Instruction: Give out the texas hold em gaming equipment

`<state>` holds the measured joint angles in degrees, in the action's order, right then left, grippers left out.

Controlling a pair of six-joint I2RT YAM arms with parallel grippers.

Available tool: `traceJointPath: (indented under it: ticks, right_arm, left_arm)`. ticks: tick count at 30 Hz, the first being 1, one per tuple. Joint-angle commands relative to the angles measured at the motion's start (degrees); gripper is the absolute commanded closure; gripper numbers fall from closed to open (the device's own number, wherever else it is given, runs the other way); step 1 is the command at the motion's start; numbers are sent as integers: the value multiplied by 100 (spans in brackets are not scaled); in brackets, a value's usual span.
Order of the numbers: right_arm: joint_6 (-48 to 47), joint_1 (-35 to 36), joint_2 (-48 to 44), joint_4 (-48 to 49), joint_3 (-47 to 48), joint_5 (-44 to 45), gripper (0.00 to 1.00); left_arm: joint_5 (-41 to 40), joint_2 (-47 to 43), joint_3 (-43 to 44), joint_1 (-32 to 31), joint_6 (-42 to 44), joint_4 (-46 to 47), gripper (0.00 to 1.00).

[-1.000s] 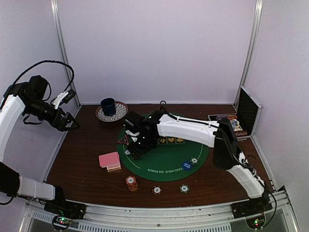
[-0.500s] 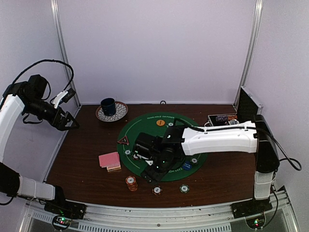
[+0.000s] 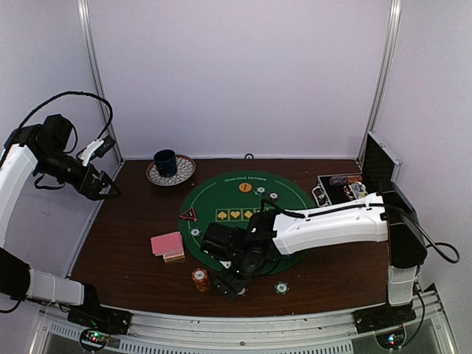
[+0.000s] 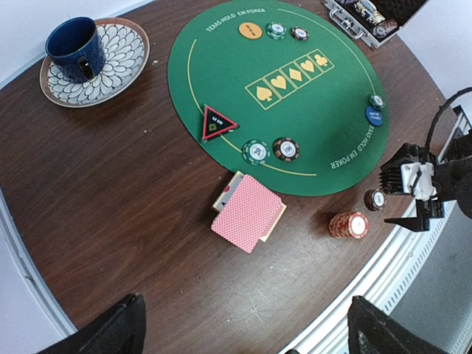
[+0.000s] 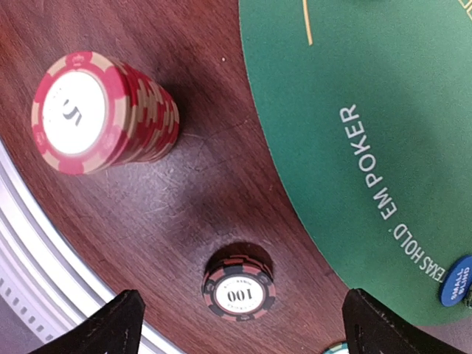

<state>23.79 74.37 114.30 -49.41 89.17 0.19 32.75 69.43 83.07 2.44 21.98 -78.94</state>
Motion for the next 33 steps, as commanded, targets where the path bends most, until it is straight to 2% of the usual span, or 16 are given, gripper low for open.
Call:
traceJointPath:
  ticks: [1, 5, 11, 16, 33]
  right_arm:
    - [38, 57, 234, 150, -58, 0, 2]
    - [20, 53, 277, 135, -127, -1, 5]
    - [42, 58, 257, 196, -339, -3, 19]
    - [110, 58, 358, 251, -364, -2, 26]
    - [251, 56, 460, 356, -411, -8, 43]
  left_arm:
    - [-19, -57, 165, 38, 70, -78, 2]
    - [-22, -70, 157, 38, 74, -80, 2]
    - [3, -55, 166, 42, 74, -78, 2]
    - [-5, -57, 166, 38, 70, -78, 2]
    - [-32, -60, 219, 38, 70, -80, 2]
